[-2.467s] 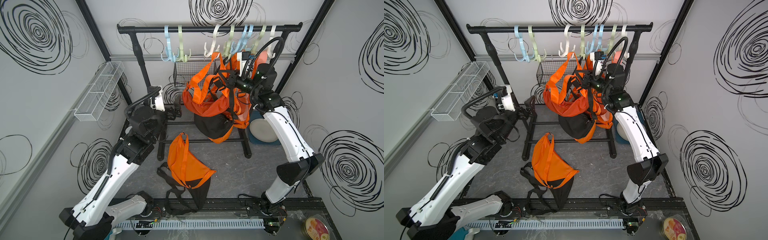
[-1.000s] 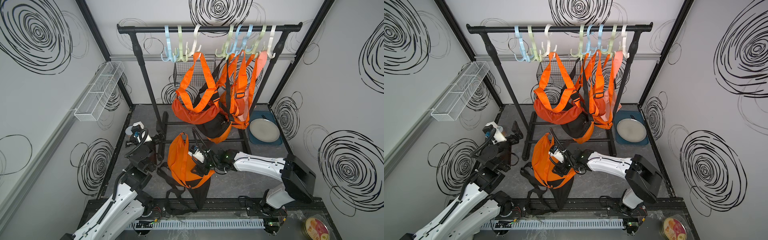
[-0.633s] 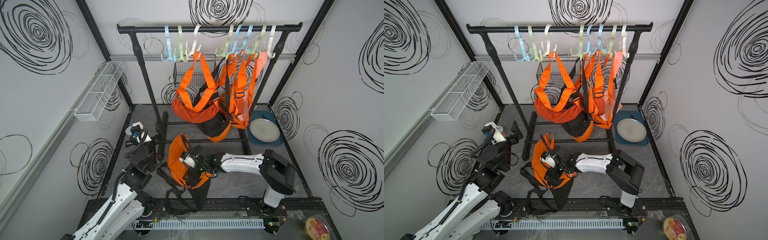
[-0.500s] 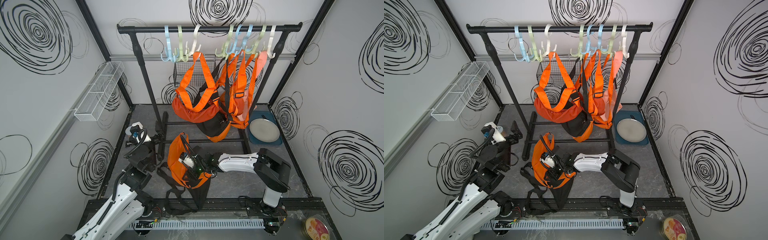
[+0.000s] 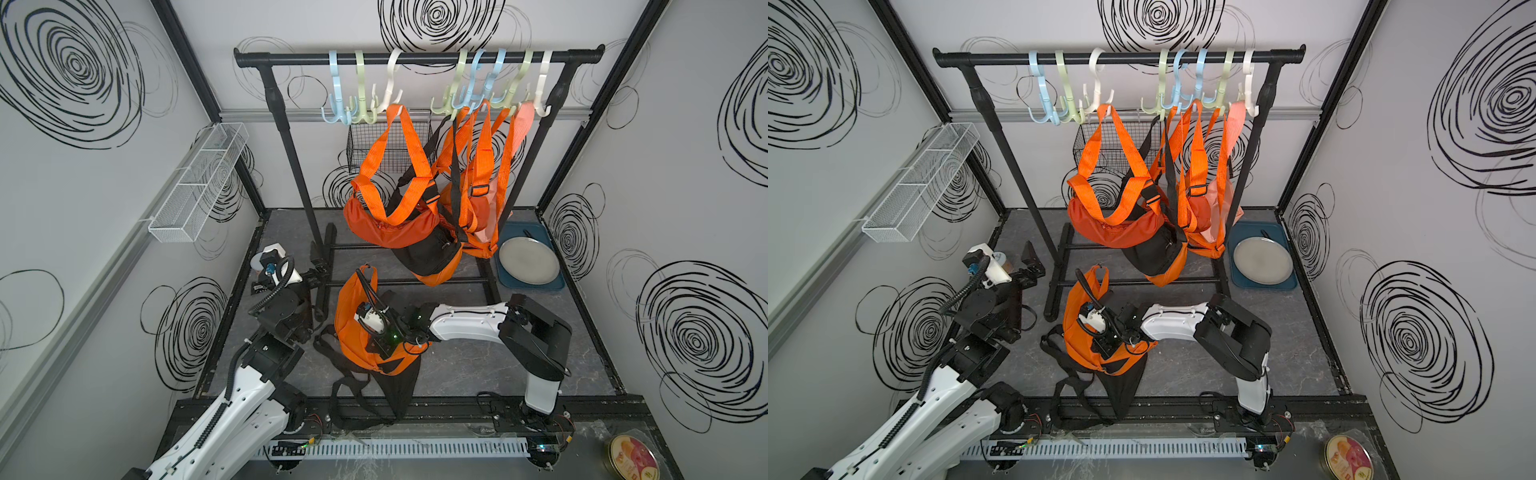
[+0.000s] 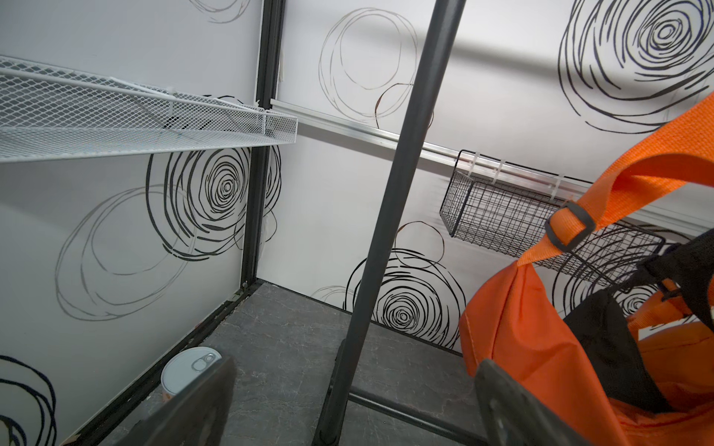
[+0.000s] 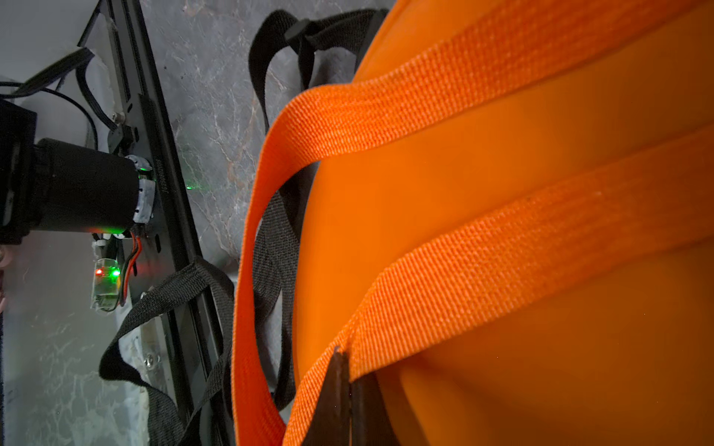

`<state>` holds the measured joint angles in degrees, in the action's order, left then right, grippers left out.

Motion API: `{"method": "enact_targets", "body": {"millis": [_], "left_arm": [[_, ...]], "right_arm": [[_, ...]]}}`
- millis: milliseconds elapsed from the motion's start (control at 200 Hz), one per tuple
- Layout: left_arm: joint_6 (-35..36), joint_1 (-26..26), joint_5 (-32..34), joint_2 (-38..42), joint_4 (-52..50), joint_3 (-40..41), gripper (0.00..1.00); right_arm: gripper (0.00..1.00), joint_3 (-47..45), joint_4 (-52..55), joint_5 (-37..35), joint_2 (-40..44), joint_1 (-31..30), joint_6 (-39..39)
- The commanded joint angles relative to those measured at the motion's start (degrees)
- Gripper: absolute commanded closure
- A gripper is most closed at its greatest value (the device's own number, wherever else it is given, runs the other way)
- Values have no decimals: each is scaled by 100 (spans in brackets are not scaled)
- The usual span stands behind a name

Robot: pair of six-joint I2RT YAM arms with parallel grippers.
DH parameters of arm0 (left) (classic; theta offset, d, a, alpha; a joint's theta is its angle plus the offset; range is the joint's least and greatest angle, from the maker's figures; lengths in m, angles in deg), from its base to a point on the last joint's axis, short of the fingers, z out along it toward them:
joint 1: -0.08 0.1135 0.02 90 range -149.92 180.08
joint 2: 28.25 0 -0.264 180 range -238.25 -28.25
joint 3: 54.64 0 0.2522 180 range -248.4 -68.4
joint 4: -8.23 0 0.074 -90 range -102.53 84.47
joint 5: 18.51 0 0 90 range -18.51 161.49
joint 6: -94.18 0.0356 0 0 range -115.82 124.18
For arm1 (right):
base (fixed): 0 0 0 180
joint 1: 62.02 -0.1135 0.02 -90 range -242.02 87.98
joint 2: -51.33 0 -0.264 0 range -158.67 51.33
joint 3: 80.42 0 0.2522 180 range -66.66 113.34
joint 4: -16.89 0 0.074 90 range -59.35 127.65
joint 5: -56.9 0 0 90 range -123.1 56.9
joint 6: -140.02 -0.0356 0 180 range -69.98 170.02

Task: Hang the bag on a hook
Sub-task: Pick up the bag from the bag.

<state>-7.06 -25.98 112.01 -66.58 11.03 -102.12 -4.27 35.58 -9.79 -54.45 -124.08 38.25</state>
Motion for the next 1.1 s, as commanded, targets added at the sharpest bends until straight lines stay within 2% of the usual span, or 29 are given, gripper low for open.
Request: {"method": "enact_targets", "body": {"millis": [0, 110, 325, 425, 685, 866, 1096], "left_arm": [[-87, 63, -89, -8, 262, -24, 1], [7, 67, -589, 7, 327, -23, 1], [463, -103, -2904, 15, 870, 146, 1], [745, -393, -3571, 96, 1068, 307, 1], [1149, -1018, -4225, -5, 811, 282, 1], [1133, -1032, -4763, -381, 760, 180, 1], [1179, -899, -4893, -766, 771, 67, 1]], "right_arm": [[100, 187, 391, -247, 641, 140, 232], [100, 357, 697, -360, 1131, 248, 465], [100, 885, 1166, 131, 1996, 508, 1184], [100, 874, 891, 454, 2499, 693, 1347], [100, 1327, 1117, 1099, 2996, 1271, 1520], [100, 1604, 1204, 1565, 3019, 1343, 1572], [100, 1819, 1215, 2277, 3143, 1342, 1521]]}}
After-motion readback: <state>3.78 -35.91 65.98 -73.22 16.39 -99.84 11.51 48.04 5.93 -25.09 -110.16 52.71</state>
